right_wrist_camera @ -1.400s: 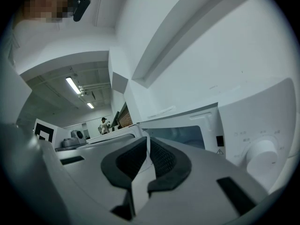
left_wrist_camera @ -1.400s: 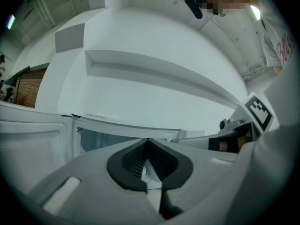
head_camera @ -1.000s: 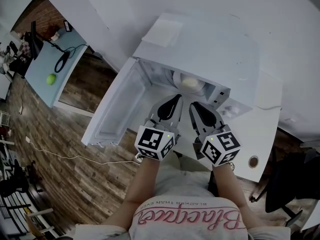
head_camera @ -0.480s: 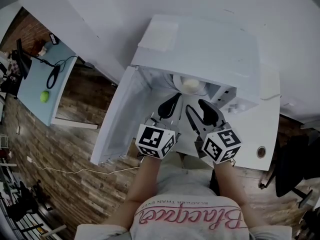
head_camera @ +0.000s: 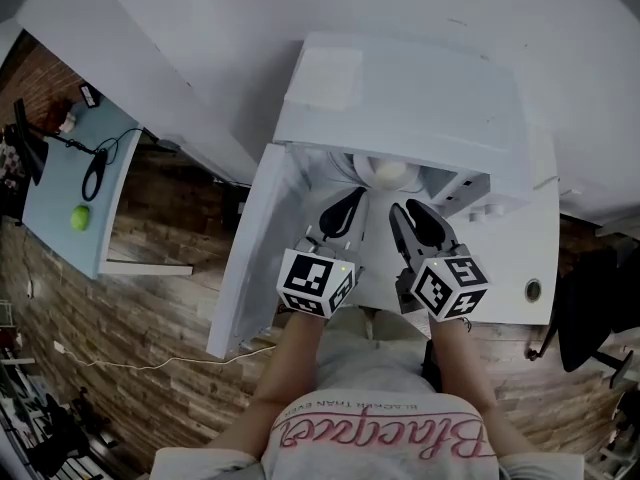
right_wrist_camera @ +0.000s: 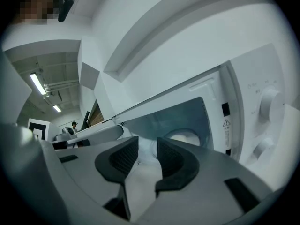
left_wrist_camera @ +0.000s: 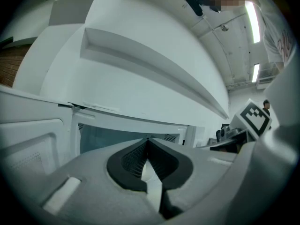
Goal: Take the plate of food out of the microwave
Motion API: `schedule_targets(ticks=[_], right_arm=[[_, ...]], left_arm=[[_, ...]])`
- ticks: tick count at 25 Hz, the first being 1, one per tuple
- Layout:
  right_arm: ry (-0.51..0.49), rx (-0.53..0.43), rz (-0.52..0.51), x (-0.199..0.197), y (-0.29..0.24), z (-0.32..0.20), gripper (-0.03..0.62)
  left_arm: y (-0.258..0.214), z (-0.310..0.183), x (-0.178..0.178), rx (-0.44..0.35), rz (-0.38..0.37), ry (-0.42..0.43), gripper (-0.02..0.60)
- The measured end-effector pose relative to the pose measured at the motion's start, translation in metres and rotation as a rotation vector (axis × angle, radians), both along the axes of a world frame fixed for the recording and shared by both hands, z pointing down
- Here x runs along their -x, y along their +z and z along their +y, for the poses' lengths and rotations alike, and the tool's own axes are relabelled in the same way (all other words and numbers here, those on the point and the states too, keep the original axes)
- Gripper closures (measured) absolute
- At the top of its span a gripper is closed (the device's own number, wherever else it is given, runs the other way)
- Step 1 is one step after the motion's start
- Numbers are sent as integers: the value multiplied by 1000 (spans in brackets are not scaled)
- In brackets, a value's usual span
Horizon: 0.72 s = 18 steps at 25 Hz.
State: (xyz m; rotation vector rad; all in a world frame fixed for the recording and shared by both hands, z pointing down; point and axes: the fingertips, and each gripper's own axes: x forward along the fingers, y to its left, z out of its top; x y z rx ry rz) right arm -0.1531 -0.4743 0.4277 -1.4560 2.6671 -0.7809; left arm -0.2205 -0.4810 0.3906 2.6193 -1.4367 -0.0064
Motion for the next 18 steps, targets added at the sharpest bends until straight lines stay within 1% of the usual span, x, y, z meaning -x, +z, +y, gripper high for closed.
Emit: schedule_targets(ticks=[4, 9, 14, 18], right_arm=[[57, 31, -21, 7, 7, -6, 464], [84, 54, -3, 12, 16, -12, 462], [132, 75, 5, 2, 27, -19, 461], [163, 116, -42, -9, 37, -26, 452]], left_arm=[[5, -4, 10, -1, -1, 34, 575], [12, -9, 13, -7, 0, 70, 575], [16, -14, 6, -15, -3, 93, 575], [20, -21, 3, -12, -8, 89, 575]])
